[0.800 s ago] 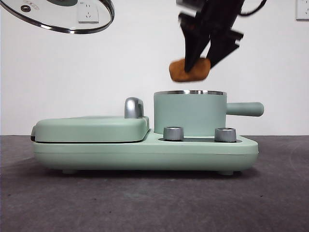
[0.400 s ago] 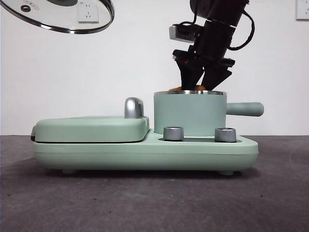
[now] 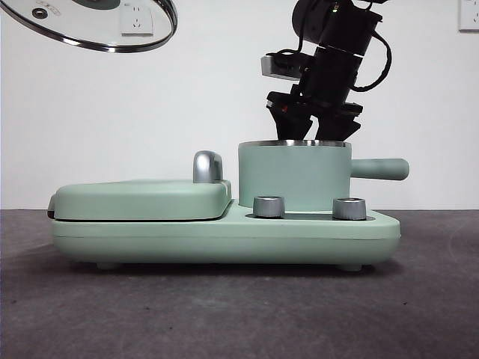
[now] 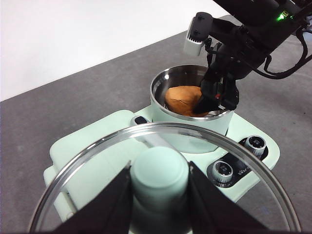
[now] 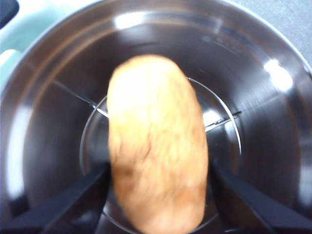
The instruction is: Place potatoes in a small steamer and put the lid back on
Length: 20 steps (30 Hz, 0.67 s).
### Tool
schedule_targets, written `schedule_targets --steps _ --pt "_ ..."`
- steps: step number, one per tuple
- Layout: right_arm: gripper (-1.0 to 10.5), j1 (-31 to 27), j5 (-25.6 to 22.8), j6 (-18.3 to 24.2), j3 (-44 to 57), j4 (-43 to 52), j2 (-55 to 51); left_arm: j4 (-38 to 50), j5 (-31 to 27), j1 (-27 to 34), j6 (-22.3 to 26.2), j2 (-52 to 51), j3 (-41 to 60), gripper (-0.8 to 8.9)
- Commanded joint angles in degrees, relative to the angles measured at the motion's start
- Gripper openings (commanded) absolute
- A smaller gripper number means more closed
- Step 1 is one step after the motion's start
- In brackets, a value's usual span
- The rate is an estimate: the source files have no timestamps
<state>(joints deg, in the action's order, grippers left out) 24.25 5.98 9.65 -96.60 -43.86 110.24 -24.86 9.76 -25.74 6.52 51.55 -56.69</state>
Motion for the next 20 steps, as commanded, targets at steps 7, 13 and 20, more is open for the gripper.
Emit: schedule_targets --steps 7,13,20 --pt "3.3 -0.2 0.2 0.3 -0.9 -6.7 -15.1 1.7 0.1 -0.2 -0.2 -0.1 -1.0 0.15" --pt "3.3 -2.3 0.0 0.2 12.6 -5.7 -35.1 1.7 0.1 -0.2 -0.2 -0.1 -1.0 0.15" --pt "3.3 -2.8 -0.1 -2.5 28.2 -1.2 -53.4 4.7 1.0 -0.3 -0.2 0.2 -1.0 0.14"
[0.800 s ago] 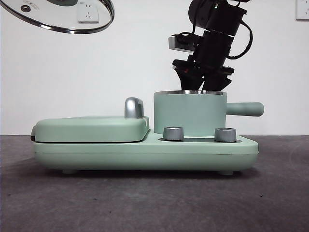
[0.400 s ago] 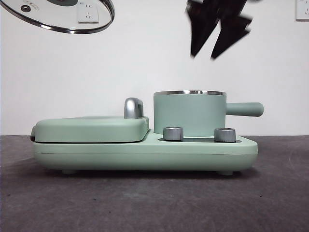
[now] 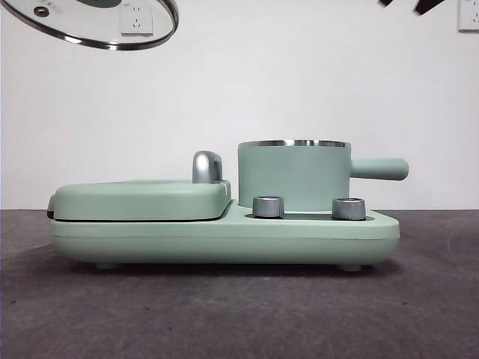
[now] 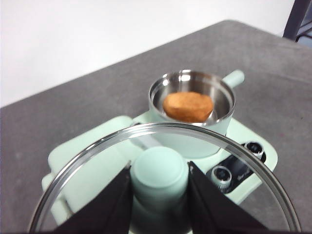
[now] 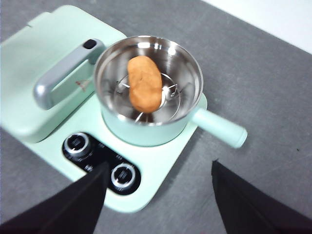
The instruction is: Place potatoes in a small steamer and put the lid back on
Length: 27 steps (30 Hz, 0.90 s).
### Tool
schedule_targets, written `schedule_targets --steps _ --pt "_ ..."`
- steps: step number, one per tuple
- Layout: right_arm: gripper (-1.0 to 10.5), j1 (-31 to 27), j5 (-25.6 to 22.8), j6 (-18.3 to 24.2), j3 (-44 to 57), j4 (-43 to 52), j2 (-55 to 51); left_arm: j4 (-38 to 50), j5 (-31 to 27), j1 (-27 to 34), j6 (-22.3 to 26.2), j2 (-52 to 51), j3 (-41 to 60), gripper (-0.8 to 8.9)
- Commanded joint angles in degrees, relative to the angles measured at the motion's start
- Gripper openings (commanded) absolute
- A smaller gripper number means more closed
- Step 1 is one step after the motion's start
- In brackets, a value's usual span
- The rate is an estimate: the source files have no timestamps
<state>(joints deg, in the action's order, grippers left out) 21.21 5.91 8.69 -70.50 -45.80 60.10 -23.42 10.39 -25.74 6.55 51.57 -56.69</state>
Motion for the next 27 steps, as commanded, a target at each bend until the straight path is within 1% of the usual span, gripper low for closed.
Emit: schedule_targets --steps 1,6,11,17,23,27 --pt "3.3 0.2 0.0 -2.0 3.8 0.8 -5.4 4.1 0.4 -0.3 -0.2 0.4 -1.0 0.14" --pt "3.3 0.3 0.0 -4.8 10.3 0.5 -14.4 9.8 1.9 -0.7 -0.1 2.6 -1.0 0.14" --pt "3.3 0.3 0.0 -8.3 14.0 -2.7 -20.5 18.3 1.9 -1.8 0.0 7.5 -1.0 0.14" --pt "3.3 0.3 -0.2 -8.3 15.0 -4.7 -25.6 29.3 2.1 -3.8 0.0 15.3 -1.0 0.14" --pt "3.3 0.3 -0.2 -8.3 15.0 -5.7 -27.8 41.8 2.1 -6.3 0.0 24.0 -1.2 0.14" --pt "3.3 0.3 -0.2 -8.3 15.0 -8.0 -27.7 44.6 2.1 -7.7 0.0 29.8 -3.5 0.14"
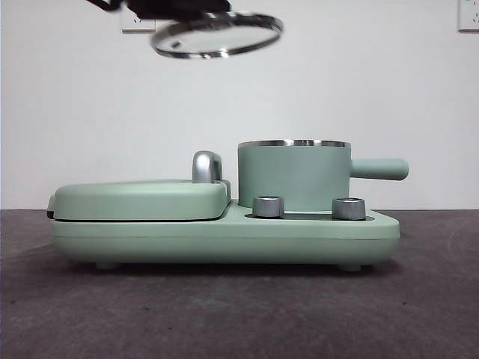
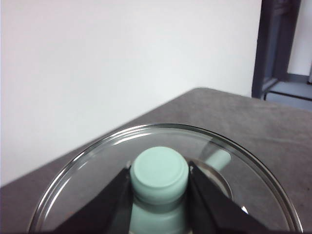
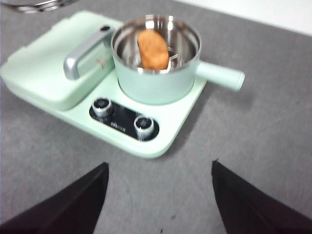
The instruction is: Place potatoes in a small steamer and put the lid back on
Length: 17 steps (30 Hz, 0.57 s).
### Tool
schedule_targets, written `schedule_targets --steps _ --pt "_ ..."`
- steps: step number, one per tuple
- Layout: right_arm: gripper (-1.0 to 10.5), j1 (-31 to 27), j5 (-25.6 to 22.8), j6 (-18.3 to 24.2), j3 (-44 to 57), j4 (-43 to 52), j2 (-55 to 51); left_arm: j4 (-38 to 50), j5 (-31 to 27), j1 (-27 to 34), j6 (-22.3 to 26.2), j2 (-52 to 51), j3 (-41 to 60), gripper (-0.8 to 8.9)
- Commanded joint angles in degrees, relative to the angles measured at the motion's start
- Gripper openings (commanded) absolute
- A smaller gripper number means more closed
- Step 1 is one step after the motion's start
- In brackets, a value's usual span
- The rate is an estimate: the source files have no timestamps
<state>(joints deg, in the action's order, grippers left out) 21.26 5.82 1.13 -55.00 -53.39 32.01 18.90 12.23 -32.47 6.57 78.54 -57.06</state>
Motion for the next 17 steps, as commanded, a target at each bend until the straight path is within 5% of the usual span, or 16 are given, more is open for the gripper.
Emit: schedule_targets --steps 1,17 --pt "3.3 0.3 -0.1 -0.7 -0.5 -1.0 0.4 2.1 0.3 -1.2 0.0 4.3 -4.2 0.14" --pt "3.3 0.3 -0.1 -0.7 -0.5 -2.4 0.4 1.2 0.7 -2.8 0.0 25.1 -25.7 0.14"
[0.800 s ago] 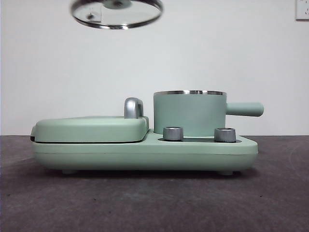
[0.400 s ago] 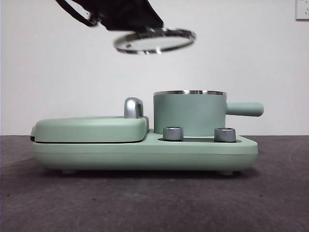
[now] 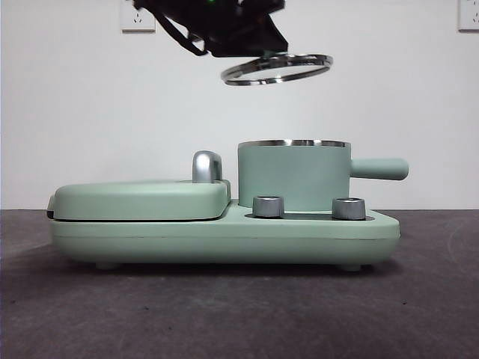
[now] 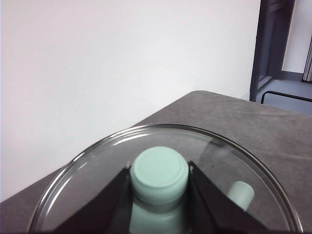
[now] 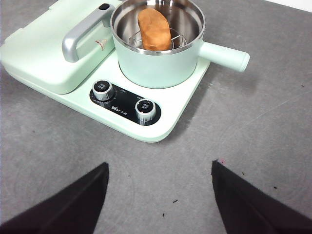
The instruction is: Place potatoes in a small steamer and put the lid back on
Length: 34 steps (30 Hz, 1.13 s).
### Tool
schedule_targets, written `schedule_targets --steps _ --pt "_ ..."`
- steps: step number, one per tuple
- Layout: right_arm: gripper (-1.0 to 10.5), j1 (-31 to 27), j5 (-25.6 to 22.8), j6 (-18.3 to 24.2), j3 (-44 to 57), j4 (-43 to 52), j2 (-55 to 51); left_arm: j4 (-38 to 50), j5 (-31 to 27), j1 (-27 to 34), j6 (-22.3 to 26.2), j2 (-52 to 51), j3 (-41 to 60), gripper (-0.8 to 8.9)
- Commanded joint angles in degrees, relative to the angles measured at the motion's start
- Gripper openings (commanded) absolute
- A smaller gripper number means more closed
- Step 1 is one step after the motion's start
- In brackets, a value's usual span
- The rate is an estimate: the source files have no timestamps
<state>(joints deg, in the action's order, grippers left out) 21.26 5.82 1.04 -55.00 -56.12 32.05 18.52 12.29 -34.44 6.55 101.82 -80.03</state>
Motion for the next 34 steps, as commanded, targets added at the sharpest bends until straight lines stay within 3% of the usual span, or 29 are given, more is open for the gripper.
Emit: schedule_targets --steps 1,16,34 --pt "3.3 0.3 -0.1 -0.6 -0.5 0.3 0.4 1.6 1.1 -0.9 0.0 2.6 -3.3 0.14" --pt "3.3 0.3 -0.1 -0.7 -0.5 -0.1 0.4 -5.7 1.2 -1.7 2.1 7.0 -4.0 0.14" --pt "3.3 0.3 -0.1 -1.4 -0.5 -0.4 0.4 -3.7 1.3 -2.0 3.2 10.3 -4.0 0.14"
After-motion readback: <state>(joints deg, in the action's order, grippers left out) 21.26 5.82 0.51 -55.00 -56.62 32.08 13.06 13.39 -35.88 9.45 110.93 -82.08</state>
